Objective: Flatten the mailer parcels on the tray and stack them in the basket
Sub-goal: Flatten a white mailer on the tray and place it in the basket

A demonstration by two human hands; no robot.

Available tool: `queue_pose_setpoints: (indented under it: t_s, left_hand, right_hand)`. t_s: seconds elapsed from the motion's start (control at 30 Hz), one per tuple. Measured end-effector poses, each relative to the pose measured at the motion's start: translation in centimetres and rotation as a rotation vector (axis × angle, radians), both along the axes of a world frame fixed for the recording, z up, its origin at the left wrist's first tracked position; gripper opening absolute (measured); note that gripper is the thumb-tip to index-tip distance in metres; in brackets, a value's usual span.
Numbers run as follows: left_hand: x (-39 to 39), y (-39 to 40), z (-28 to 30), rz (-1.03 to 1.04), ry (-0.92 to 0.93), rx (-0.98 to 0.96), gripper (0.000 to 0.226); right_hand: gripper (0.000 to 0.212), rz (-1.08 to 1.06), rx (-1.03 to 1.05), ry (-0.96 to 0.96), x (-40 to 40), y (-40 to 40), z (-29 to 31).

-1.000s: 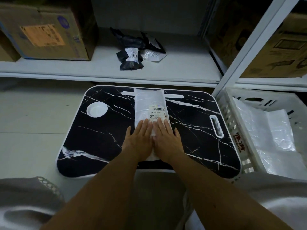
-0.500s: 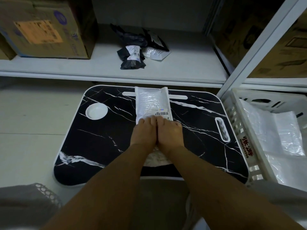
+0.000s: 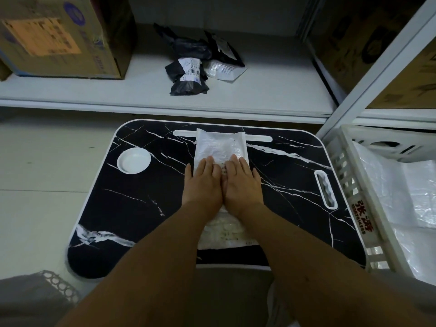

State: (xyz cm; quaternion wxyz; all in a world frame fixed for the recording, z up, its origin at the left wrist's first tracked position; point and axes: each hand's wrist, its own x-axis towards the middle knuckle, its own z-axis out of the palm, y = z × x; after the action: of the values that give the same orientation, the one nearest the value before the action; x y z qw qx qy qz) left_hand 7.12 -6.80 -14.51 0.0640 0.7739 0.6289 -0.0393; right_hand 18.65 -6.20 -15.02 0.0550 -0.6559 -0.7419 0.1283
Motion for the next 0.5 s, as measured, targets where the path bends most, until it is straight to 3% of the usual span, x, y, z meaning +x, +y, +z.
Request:
queue_pose_setpoints:
  t_s: [0.27, 0.37, 0.5]
  left_hand:
    - [0.5, 4.1, 1.9, -0.036, 0.027, 0.239, 0.038]
    - [-0.1, 5.3, 1.2, -0.096, 0.122, 0.152, 0.057]
    - [-1.2, 6.0, 0.1, -0.11, 0.056, -0.044, 0.064]
  right_hand:
    - [0.029, -0.098, 0.234, -0.142, -1.3, 3.5, 1.5]
    - [0.043, -0.07, 0.195, -0.127, -1.2, 4.5, 0.6]
    - [0.055, 0.001, -0.007, -0.026, -0.4, 5.2, -0.4]
